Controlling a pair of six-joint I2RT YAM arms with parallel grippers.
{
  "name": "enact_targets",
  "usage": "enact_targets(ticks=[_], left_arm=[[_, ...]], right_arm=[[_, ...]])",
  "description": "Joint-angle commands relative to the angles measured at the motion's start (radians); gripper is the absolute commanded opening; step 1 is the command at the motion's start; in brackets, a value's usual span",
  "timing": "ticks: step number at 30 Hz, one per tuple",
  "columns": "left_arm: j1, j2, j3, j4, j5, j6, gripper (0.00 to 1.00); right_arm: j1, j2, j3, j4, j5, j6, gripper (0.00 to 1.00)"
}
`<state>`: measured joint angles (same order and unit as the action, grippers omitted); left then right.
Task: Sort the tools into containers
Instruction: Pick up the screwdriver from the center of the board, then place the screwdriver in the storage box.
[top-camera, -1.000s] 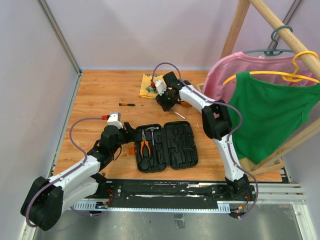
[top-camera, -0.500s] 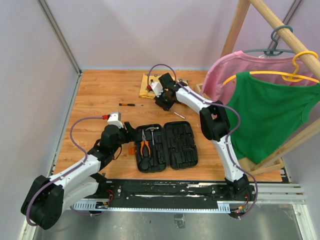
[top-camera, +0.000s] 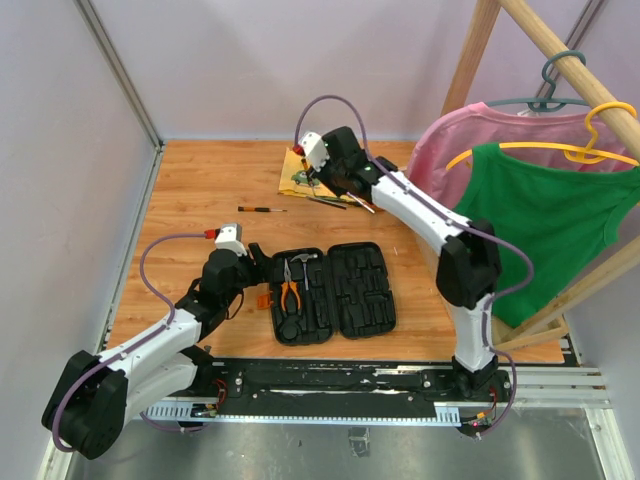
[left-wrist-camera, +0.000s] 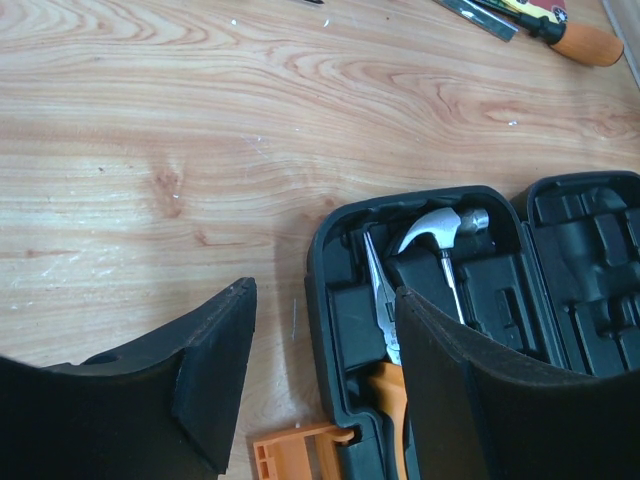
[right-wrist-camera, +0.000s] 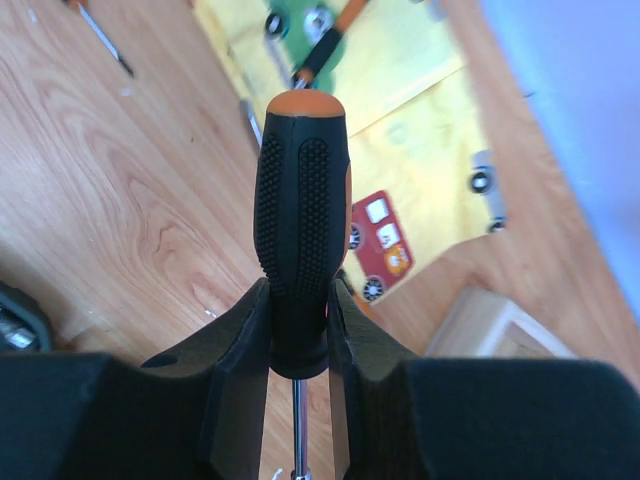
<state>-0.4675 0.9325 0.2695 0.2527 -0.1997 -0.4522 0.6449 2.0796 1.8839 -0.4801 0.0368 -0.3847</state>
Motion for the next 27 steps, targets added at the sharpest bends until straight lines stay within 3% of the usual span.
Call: enact_targets(ticks=[1,14,27], left_arm=[[0.006,0.001,0.027,0.024,0.001,0.012,0.62],[0.006,0.021,0.029,0.038,0.033,0.013,0.62],[0.006,0.031,0.031,0.043,0.057,0.013,0.62]], right_arm=[[0.013,-0.206,-0.124,0.149,0.083,0.093,0.06],[0.009,-0.611,-0.551,0.249,0.003,0.491,0.05],[-0.003,-0.721,-0.793,0.281,-0.098,0.782,0.06]])
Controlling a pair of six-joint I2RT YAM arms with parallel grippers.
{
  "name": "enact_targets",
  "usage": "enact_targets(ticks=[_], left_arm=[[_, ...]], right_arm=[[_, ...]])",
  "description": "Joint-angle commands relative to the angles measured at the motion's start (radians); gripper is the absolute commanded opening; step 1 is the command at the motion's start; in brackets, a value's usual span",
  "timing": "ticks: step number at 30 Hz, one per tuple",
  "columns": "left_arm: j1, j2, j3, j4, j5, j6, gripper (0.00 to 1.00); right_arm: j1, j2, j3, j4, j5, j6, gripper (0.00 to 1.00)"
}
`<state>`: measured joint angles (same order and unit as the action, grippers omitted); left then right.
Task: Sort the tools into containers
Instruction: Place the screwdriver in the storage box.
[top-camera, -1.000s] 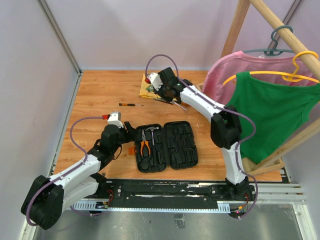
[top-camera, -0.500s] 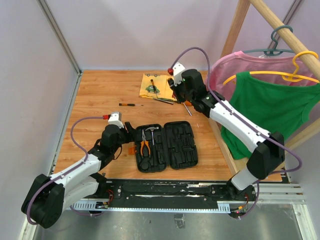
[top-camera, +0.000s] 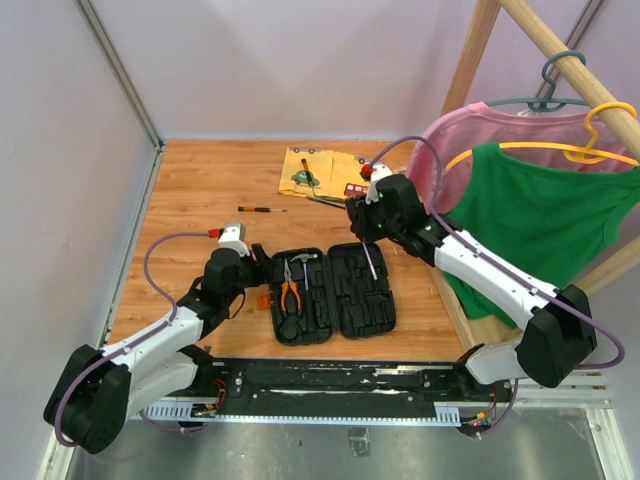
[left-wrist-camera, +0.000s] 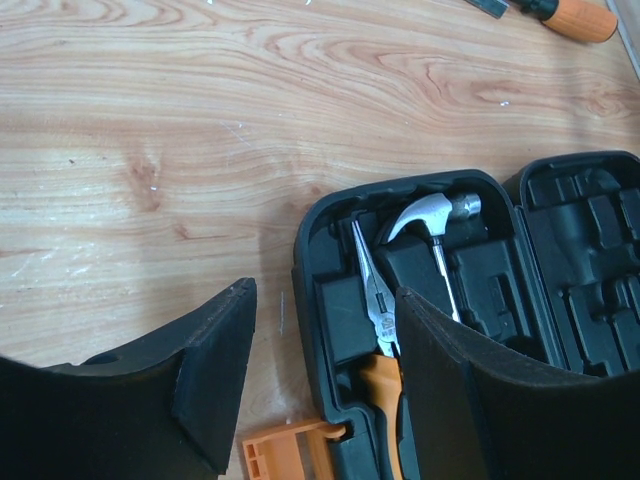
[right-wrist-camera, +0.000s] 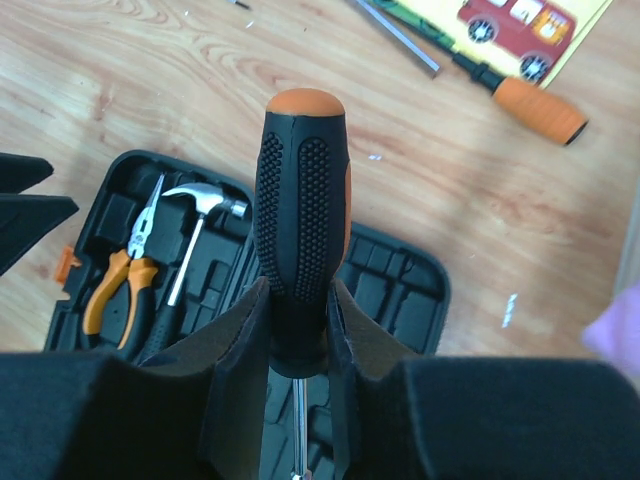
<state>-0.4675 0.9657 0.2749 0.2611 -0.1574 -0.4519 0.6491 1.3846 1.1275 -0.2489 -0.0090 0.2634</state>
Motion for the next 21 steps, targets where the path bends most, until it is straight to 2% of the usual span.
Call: enact_targets(ticks=[1,6,10,16,18,21], left_arm=[[0.006,-0.001,0.026,0.034,0.015,0.012,0.62],[0.006,0.013,0.028,0.038,0.021,0.011,0.62],[0.006,0.021,0.031,0.039,0.025,0.011,0.62],[0.006,0.038,0.034,0.041,0.025,0.010,0.62],[0.006,0.044,0.034,0.042,0.024,0.009,0.62],[0.005,0.052,0.036,0.045,0.025,0.009,0.62]], right_arm=[[-0.008,-0.025,-0.051,0.055,-0.064,0.161,0.06],[-0.016,-0.019,-0.114,0.101,-0.114,0.229,0.06],[-0.020,-0.032,-0.157,0.178,-0.174,0.200,0.06],[-0.021,-0.113,-0.271,0.425,-0.229,0.121,0.11],[-0.020,-0.143,-0.316,0.532,-0.268,0.047,0.13],[-0.020,-0.180,-0.397,0.680,-0.339,-0.082,0.09]])
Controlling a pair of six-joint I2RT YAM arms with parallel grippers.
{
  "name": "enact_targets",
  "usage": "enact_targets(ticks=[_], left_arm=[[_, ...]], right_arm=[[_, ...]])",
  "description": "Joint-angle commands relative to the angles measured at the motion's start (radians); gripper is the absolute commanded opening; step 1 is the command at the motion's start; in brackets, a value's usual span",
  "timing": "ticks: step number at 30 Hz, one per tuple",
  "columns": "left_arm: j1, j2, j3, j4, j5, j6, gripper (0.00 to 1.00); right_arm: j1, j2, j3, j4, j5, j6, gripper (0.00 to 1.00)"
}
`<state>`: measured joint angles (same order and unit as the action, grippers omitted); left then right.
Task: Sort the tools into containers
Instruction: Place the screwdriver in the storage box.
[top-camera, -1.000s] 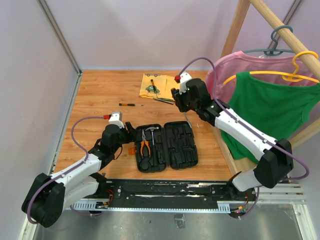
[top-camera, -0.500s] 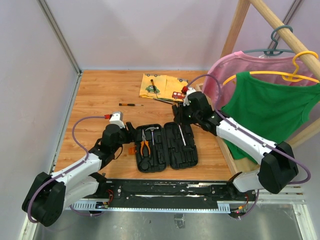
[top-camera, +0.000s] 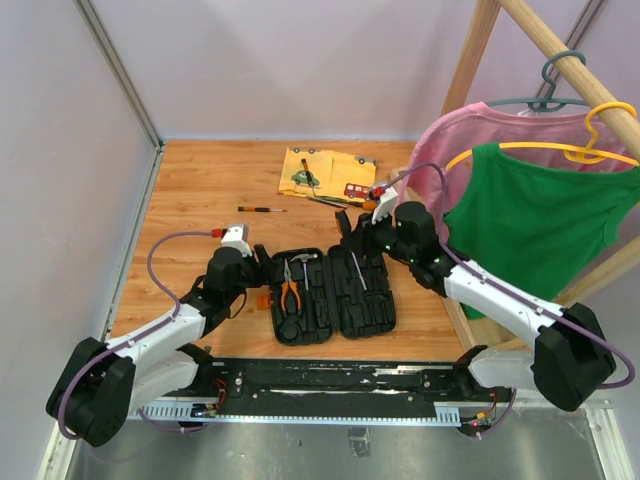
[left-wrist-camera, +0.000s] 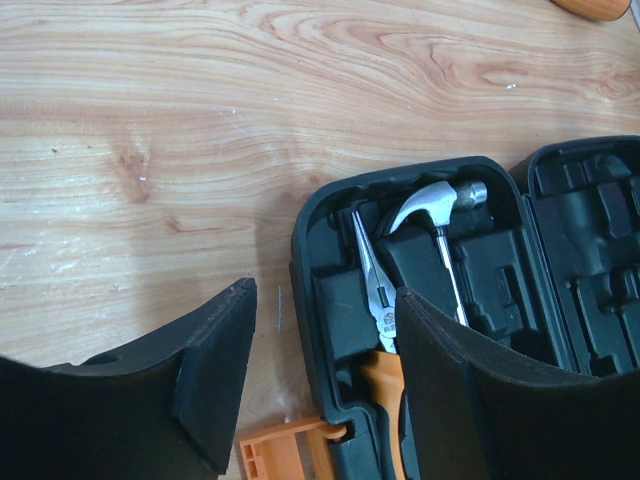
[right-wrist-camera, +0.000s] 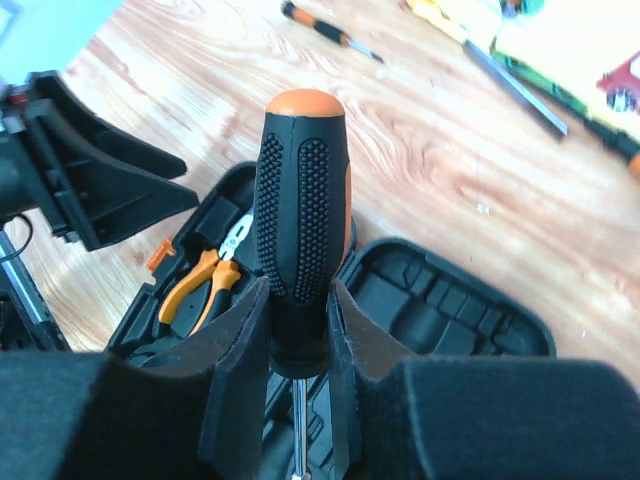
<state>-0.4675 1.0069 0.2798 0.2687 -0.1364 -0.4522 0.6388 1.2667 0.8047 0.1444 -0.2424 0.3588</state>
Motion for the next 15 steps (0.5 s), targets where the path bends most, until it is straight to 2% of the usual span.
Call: enact_targets(ticks=[1,4,6,9,11,13,15], left_arm=[[0.005,0.013,0.031,0.038,0.003,0.009,0.62],[0.006,0.015,0.032,0.039,0.003,0.009,0.62],[0.006,0.018,0.030,0.043,0.003,0.008,0.62],[0.006,0.028,0.031,0.045,0.004,0.007,0.62],[0.005,0.027,0.031,0.046,0.006,0.007,0.61],[0.006,0.027,0.028,0.048,0.005,0.006,0.61],[0.006,0.028,0.028,0.050,0.004,0.006,0.61]], right_arm=[[-0.010,-0.074,-0.102,0.331,-0.138,-0.236,0.07],[-0.010,-0.103,-0.173,0.419,-0.288,-0.456,0.01],[-0.010,-0.116,-0.189,0.393,-0.420,-0.623,0.01],[-0.008,-0.117,-0.135,0.143,-0.611,-0.904,0.01],[-0.001,-0.104,-0.074,-0.077,-0.650,-1.083,0.01],[0.028,-0.087,-0.023,-0.289,-0.605,-1.234,0.01],[0.067,-0.066,0.004,-0.413,-0.526,-1.378,0.01]])
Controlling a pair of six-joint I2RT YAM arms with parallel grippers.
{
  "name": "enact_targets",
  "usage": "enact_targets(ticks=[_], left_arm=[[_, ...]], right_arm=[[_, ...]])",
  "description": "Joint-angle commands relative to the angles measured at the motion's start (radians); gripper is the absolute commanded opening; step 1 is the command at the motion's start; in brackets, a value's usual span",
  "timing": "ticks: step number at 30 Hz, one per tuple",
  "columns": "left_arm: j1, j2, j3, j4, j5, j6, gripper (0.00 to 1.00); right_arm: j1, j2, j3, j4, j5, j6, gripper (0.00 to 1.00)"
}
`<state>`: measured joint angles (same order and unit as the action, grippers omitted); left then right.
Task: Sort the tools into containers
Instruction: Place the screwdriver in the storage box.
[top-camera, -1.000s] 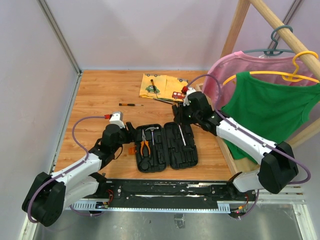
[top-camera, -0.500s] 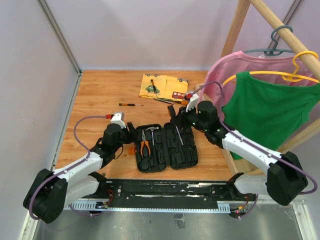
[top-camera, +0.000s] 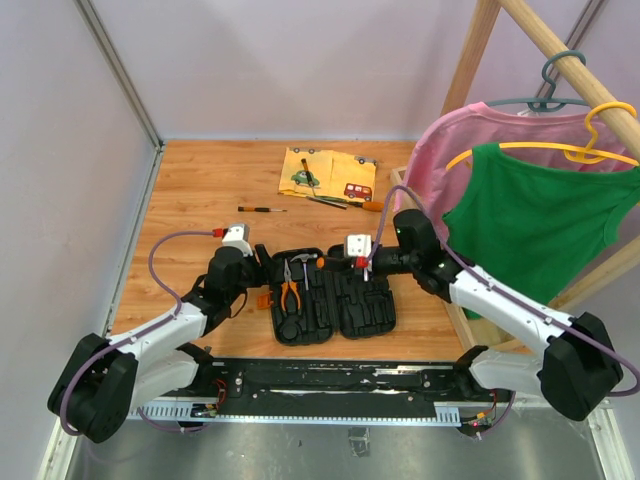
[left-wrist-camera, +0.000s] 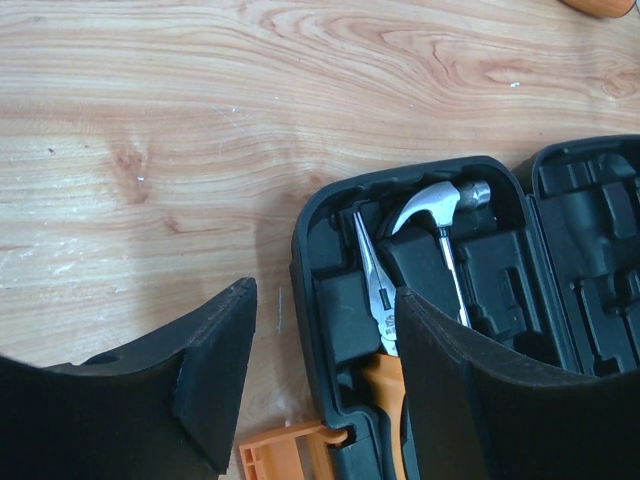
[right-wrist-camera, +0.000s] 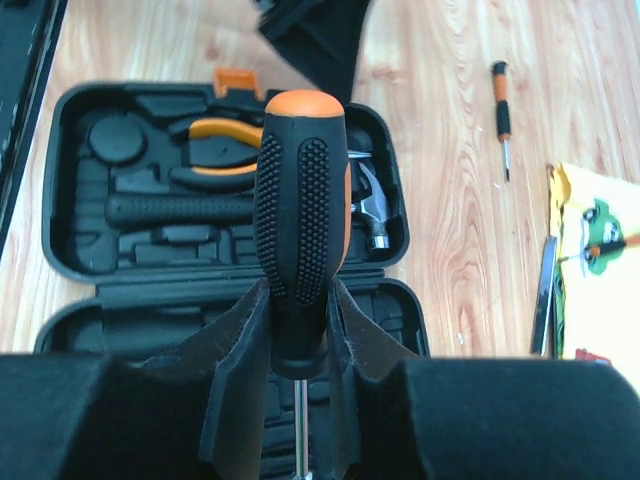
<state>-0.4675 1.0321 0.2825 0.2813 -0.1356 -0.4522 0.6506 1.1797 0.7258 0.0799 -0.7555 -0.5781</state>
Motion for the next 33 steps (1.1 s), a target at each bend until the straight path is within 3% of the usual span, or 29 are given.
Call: enact_targets(ticks=[1,9,17,26,33], left_arm=[[0.006,0.004,0.026,0.036,0.003,0.005,0.61],[0.006,0.002,0.028,0.033,0.003,0.007,0.61],[0.006,0.005,0.030,0.032,0.002,0.007,0.62],[0.006,0.012,0.032,0.029,-0.004,0.004,0.61],[0.006,0.015,0.037,0.022,-0.010,0.003,0.61]], right_arm=[[0.076,0.032,0.091,-0.390,0.024,-0.481,0.01],[0.193,0.170,0.178,-0.644,0.193,-0.690,0.06],[0.218,0.268,0.207,-0.655,0.277,-0.679,0.17],[0.220,0.355,0.237,-0.653,0.276,-0.683,0.21],[0.220,0.327,0.236,-0.647,0.237,-0.680,0.41]])
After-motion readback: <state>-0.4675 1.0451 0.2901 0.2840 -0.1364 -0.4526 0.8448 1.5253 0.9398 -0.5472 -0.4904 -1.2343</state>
